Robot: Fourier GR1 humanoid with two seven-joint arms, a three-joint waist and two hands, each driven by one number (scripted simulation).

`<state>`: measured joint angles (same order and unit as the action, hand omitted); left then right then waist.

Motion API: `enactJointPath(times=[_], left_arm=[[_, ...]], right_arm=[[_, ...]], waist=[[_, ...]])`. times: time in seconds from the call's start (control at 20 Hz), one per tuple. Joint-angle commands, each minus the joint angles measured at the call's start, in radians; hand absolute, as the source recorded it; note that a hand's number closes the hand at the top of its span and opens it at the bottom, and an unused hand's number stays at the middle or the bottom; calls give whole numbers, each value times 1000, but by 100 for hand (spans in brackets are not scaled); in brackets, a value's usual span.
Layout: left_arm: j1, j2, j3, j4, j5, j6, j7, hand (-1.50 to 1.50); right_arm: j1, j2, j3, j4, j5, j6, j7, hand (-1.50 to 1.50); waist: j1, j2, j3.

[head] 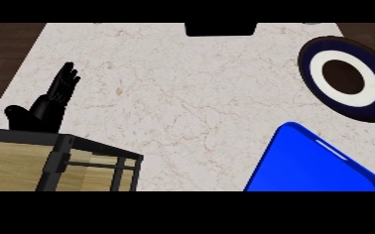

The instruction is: Pick the eggplant from the tray and place it in the plate

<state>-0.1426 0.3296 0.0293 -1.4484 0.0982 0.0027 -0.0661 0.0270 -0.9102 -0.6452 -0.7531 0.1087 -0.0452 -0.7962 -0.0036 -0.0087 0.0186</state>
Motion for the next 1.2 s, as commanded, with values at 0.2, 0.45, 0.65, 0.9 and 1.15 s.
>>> enactJointPath(times=[0.2, 0.45, 0.65, 0.9, 1.15], left_arm=[[54, -96, -58, 93, -46, 25, -35, 0], [53, -59, -14, 116, -17, -26, -43, 0], [59, -48, -6, 97, -12, -46, -28, 0], [32, -76, -12, 97, -25, -32, -11, 0], [20, -88, -11, 151, -43, -40, -61, 0]], right_arm=[[-160, -40, 46, 117, 27, 29, -32, 150], [-264, -28, 124, 127, 72, 48, 8, 150], [-364, -7, 173, 137, 95, 61, 67, 150], [-479, 60, 241, 147, 148, 7, 117, 150], [-575, 132, 300, 213, 208, -50, 160, 150]], waist=[[26, 16, -17], [35, 17, -18], [43, 16, -18], [39, 15, -18], [39, 20, -18]])
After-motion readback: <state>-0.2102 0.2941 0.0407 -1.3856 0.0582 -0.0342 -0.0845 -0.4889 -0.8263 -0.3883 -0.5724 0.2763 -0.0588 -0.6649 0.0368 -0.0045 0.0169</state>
